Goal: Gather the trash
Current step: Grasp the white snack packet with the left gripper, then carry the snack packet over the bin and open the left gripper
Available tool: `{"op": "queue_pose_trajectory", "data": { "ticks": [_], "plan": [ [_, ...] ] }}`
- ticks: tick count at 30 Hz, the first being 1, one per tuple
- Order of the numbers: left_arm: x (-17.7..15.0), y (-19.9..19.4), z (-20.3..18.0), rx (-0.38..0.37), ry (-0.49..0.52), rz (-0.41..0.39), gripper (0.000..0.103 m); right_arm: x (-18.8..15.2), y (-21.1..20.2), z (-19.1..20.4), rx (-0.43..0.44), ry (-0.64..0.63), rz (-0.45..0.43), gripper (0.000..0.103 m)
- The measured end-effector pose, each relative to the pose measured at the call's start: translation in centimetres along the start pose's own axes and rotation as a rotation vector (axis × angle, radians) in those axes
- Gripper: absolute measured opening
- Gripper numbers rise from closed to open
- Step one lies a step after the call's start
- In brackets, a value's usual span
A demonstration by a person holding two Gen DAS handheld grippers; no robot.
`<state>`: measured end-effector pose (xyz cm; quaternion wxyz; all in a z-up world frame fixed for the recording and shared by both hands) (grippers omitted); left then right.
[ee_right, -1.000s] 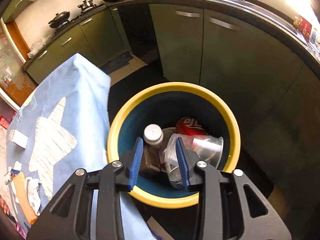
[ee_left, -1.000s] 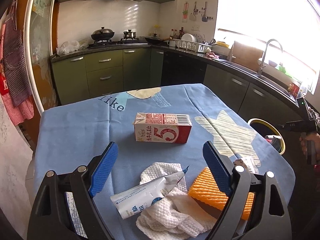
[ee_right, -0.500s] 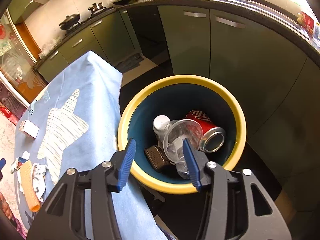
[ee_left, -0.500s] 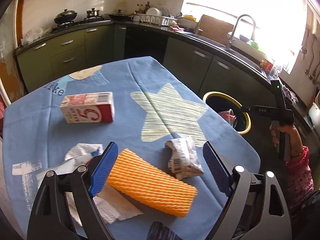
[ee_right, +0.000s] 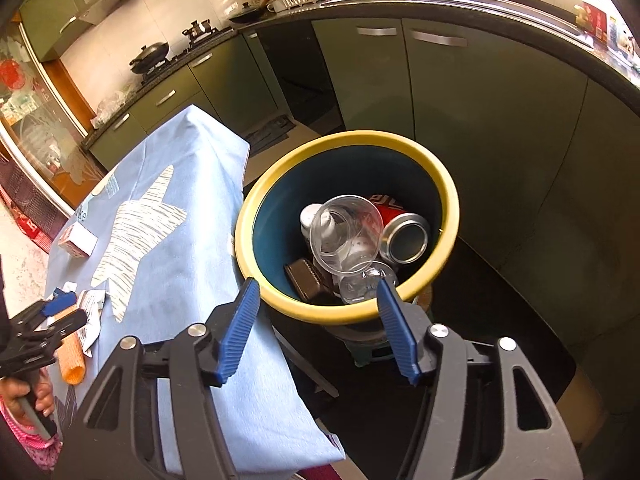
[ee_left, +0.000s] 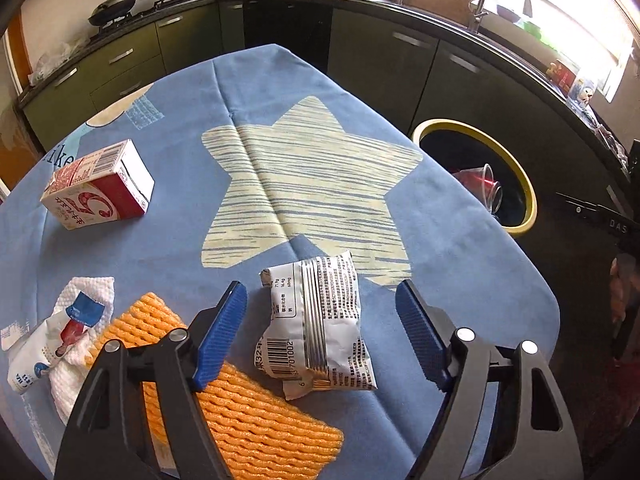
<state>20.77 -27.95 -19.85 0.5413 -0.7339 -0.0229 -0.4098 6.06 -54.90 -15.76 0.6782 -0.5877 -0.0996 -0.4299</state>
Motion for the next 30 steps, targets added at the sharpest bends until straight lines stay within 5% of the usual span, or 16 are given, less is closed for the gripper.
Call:
{"op": "queue_pose_trajectory", "data": {
  "ticks": [15, 30],
  "plan": [
    [-0.7, 0.9, -0.8, 0.035, 0.009, 0.037, 0.045, -1.3, -0.2, -1.4, 0.06, 0.049, -0.002, 0.06],
    [1.7, -0.7, -3.7, -0.011, 0.056, -0.003, 0.043, -1.3, -0.2, -2.8, 0.068, 0.084, -0.02, 0.06]
  ]
}}
Point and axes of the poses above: each gripper's, at about its wrist camera, not at the fingertips, and y roughly the way its jaws point, z to its left, x to its top, the point moved 8 cm from there along y, roughly the way its jaws point, and after that the axes turned 7 degrees about -z, right-handed, at the moved point
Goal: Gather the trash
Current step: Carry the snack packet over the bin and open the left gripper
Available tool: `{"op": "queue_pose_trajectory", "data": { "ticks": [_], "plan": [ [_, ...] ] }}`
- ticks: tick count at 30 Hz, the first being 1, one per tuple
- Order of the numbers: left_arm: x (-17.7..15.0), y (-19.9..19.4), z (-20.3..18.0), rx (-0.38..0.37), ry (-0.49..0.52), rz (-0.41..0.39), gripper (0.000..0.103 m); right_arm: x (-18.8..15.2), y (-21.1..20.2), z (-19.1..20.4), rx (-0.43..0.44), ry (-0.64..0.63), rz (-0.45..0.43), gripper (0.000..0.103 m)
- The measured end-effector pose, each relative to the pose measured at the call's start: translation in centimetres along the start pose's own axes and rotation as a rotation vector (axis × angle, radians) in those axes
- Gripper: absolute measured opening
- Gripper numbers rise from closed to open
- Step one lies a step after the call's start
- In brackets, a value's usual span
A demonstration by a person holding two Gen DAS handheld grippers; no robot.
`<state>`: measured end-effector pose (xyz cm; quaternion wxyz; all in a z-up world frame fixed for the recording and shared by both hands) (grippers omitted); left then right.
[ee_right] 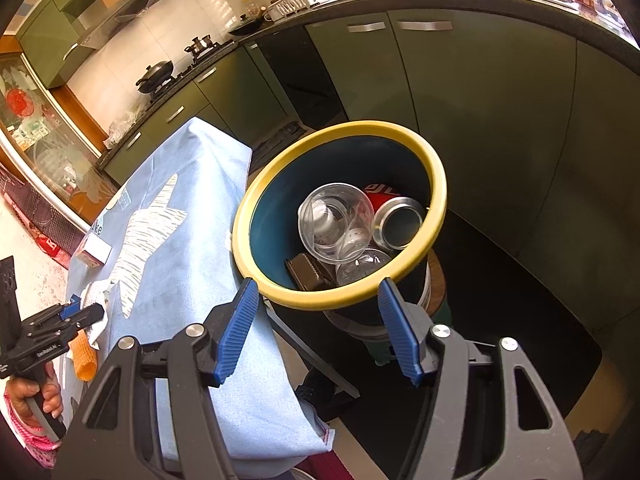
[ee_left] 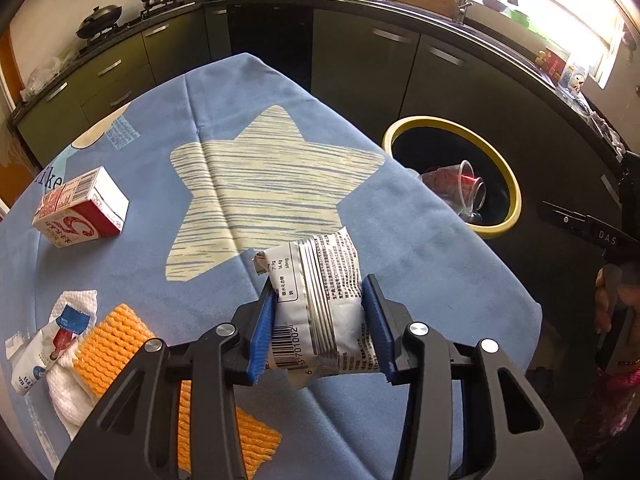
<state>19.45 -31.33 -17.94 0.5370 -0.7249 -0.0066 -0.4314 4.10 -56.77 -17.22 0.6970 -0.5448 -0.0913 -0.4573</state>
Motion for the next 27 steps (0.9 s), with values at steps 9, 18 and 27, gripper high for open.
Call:
{"op": "queue_pose_trajectory", "data": {
  "ticks": [9, 18, 27],
  "plan": [
    [5.5, 1.6, -5.6, -0.085, 0.107, -0.014, 0.043, 0.1, -0.1, -2.7, -0.041, 0.046, -0.015, 0.06],
    [11.5, 7.4, -14.1, -0.243, 0.183, 0.036, 0.043, 0.0, 0.0, -5.3, -0.063, 0.099, -0.016, 0.06],
    [12.7, 15.0, -15.2, -0.193, 0.135, 0.102, 0.06, -0.3, 0.4, -6.2, -0.065, 0.125, -0.003, 0.063]
  ]
}}
Point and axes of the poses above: each gripper's, at about its wrist camera, not at the fingertips, and y roughly the way its jaws point, z to its left, x to its top, the point moved 8 cm from there along y, roughly the way its jaws point, and after that the axes turned 7 degrees about -z, right-handed, at the moved point
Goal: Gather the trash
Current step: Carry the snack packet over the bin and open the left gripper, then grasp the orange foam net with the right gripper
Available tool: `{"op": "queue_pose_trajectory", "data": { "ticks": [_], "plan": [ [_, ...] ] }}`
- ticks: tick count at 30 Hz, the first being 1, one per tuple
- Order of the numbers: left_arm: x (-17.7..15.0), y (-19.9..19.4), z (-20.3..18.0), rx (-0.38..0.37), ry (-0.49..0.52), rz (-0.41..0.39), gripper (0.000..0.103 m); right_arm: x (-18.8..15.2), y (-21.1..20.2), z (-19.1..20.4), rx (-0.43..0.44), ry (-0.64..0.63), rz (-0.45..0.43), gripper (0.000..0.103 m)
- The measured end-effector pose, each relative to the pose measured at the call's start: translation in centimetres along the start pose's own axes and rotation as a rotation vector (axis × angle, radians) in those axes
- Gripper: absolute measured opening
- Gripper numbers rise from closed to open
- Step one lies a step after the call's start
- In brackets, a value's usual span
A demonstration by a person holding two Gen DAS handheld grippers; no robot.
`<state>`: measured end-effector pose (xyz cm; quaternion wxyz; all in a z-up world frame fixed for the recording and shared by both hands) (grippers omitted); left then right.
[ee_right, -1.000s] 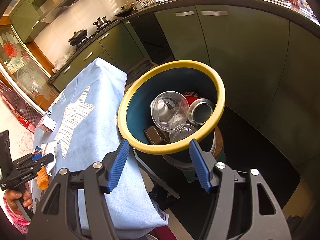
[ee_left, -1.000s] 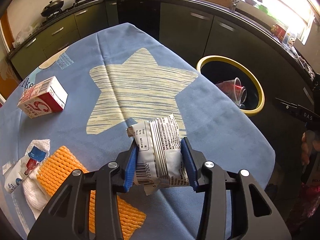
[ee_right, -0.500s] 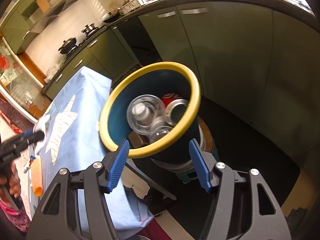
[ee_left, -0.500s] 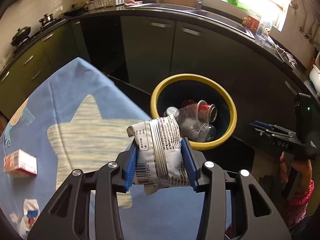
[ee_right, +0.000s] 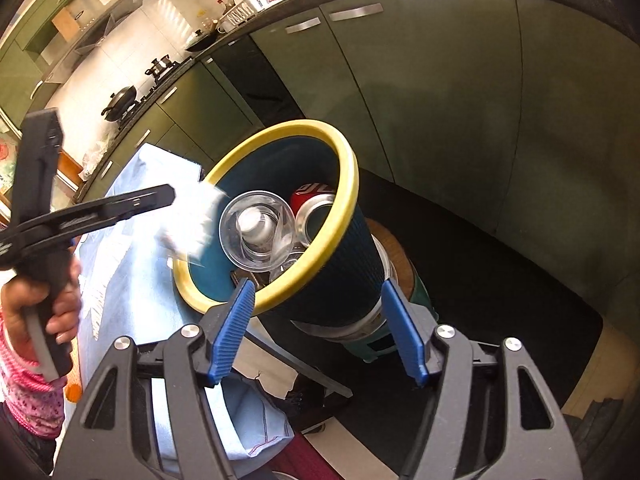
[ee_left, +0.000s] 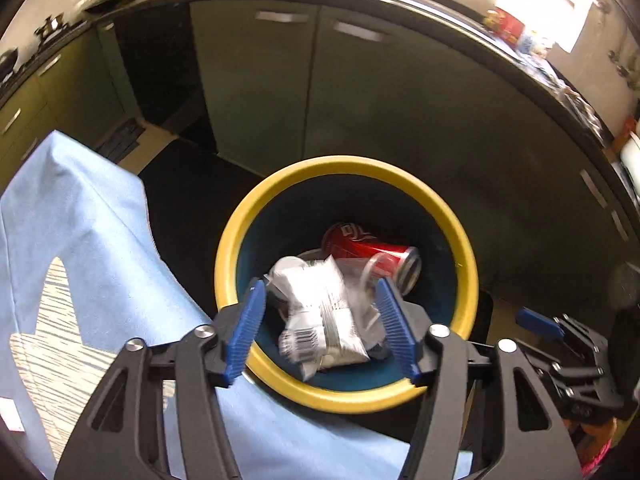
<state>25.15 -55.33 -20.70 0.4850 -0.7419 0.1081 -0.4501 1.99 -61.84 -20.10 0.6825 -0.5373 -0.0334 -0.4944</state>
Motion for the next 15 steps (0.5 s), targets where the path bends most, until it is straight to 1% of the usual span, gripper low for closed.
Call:
{"op": "queue_pose_trajectory", "data": {
  "ticks": [3, 5, 8, 10, 13, 15],
  "plan": [
    [-0.3, -0.4, 0.4, -0.006, -0.027, -0.005, 0.061, -0.1, 0.1, 0.1, 0.003, 0.0, 0.002, 0.063],
    [-0.4, -1.9, 0.6, -0.006, -0.029, -0.027, 0.062, -0.2, 0.1, 0.1, 0.005, 0.002, 0.004, 0.064],
    [-0.6, -5.1, 1.0, -0.005, -0.037, -0.087, 0.069, -0.3, 0.2, 0.3, 0.01, -0.002, 0.009, 0.064],
    [-0.9, -7.4, 1.5, 0.0, -0.043, -0.133, 0.07, -0.4, 0.2, 0.8, 0.014, -0.01, 0.01, 0.064],
    [-2.4, -11.5, 2.8, 0.023, -0.055, -0.195, 0.073, -0.5, 0.2, 1.4, 0.018, -0.024, 0.012, 0.064],
    [-3.6, -13.8, 4.0, 0.039, -0.082, -0.227, 0.076, -0.6, 0.3, 2.0, 0.014, -0.041, 0.014, 0.065]
  ]
}}
Point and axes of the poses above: each gripper's, at about its wrist camera, not at the fingertips, and y roughly the way its jaws point, z to its left, x to its top, the point moved 8 cm from there along y, roughly the way its jaws point, and after that the axes turned 7 degrees about -z, right-handed, at the moved point
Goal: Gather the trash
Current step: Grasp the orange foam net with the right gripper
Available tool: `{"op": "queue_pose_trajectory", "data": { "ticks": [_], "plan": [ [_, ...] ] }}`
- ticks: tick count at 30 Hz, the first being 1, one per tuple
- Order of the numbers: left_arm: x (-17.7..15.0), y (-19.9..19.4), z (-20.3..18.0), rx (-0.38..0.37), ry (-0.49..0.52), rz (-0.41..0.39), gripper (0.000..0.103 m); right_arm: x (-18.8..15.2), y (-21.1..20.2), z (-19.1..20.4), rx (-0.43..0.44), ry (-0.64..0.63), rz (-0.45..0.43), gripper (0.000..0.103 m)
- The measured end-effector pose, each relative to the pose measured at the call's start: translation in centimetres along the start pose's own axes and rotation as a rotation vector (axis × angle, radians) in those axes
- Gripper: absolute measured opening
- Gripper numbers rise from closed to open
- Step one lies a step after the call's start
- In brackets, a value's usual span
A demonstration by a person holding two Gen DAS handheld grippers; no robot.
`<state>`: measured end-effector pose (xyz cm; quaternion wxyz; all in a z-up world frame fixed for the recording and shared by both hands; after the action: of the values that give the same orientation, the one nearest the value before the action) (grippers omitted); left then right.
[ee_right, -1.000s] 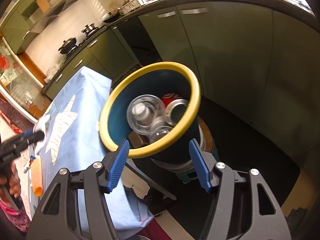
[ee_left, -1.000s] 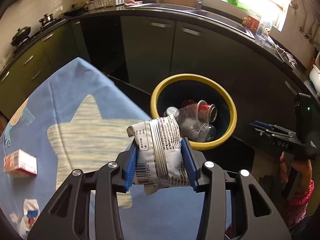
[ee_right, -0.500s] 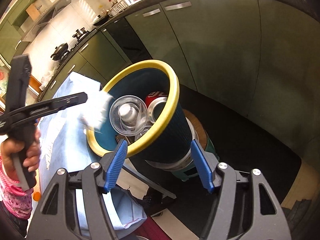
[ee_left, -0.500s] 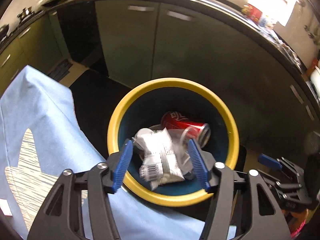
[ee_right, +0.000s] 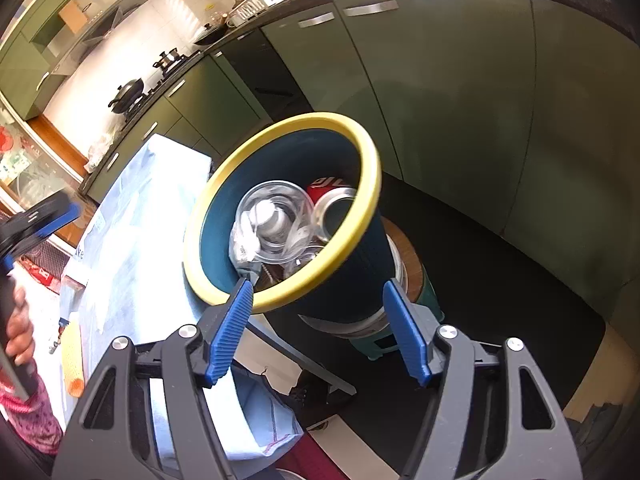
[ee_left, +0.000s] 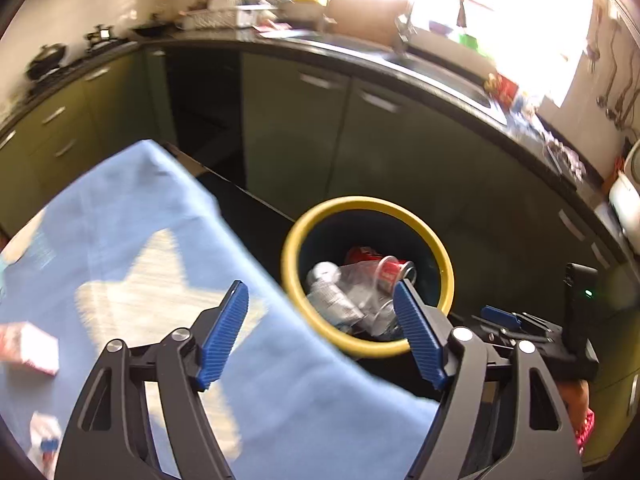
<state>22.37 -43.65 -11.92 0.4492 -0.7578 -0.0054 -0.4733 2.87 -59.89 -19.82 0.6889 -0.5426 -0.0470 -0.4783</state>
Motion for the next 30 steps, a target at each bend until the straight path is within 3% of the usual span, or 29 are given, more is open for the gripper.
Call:
{"op": "queue_pose_trajectory", "data": {
  "ticks": [6, 16, 23, 28, 30],
  "plan": [
    [-3.2, -9.2, 7.1, 0.112, -0.107, -0.107, 0.084, -0.4, 0.4, 2.5, 0.021, -0.044, 0.012, 0.066],
    [-10.5, -22.8, 18.5, 0.429, -0.206, -0.256, 0.091, -1.9, 0.0, 12.3, 0.13, -0.184, 0.032, 0.066],
    [-14.8, -27.0, 22.0, 0.47, -0.257, -0.302, 0.093, -5.7, -0.4, 24.2, 0.286, -0.402, 0.09, 0.066],
    [-17.2, -27.9, 23.9, 0.487, -0.286, -0.306, 0.093, -11.3, 0.5, 32.6, 0.443, -0.549, 0.216, 0.066],
    [-17.9, -28.1, 24.5, 0.489, -0.299, -0.306, 0.093, -13.3, 1.1, 34.7, 0.468, -0.585, 0.254, 0.066]
  ]
}}
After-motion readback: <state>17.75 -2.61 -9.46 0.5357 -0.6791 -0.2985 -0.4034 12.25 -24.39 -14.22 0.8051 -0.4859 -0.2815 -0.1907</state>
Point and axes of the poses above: each gripper's, at about its wrist camera, not at the fingertips, and y roughly the way its jaws point, z to its left, x to its top, the point moved 8 cm from there along y, roughly the way its jaws point, and after that the axes turned 7 degrees about -z, right-handed, at the moved point
